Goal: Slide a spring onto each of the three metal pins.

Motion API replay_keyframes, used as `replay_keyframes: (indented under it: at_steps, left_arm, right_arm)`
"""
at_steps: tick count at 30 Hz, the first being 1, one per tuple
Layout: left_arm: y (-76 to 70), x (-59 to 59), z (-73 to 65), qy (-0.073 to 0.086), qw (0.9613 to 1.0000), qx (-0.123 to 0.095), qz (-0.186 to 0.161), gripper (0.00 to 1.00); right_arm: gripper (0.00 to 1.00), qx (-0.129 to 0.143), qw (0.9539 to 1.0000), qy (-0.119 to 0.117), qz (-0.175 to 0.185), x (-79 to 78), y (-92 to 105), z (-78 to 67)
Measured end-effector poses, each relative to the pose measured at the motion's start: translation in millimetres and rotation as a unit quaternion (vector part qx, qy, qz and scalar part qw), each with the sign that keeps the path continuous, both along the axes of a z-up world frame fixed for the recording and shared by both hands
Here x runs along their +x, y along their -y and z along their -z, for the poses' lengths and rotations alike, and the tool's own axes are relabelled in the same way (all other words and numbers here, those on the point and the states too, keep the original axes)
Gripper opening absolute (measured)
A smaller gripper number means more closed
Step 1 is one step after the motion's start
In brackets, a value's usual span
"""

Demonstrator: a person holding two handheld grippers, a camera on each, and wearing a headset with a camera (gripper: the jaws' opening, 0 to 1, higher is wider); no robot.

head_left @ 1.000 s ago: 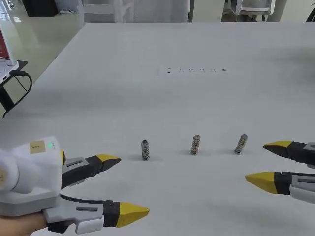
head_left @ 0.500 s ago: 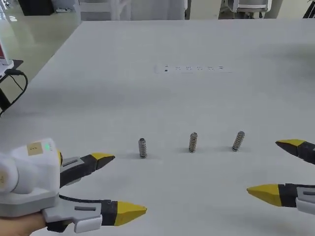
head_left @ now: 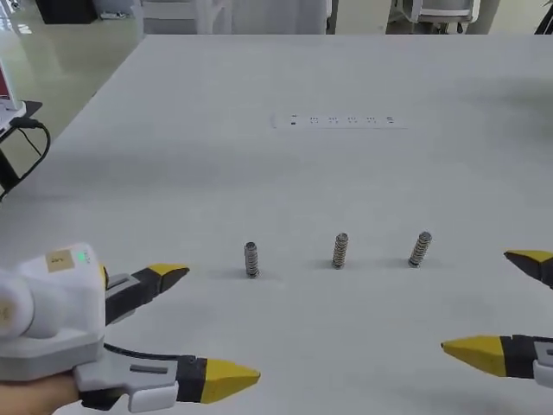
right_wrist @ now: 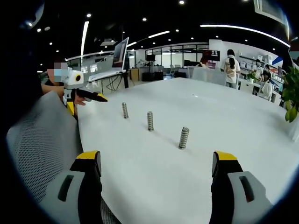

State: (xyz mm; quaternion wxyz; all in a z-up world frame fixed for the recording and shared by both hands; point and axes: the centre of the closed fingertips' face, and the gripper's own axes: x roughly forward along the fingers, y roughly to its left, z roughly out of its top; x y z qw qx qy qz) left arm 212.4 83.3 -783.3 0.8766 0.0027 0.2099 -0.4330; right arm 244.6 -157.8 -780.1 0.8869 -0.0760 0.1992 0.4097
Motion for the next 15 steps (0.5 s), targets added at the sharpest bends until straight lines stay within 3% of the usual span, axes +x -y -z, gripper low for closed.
replay_keyframes:
  at_steps: [15]
  left_arm:
    - [-6.4,7.6,-1.8,0.008,0.9995,-0.018,-0.025,0.98]
  right_arm:
    - [0.99,-0.001,0.9999,-0.009,0.007,2.9,0.3,2.6]
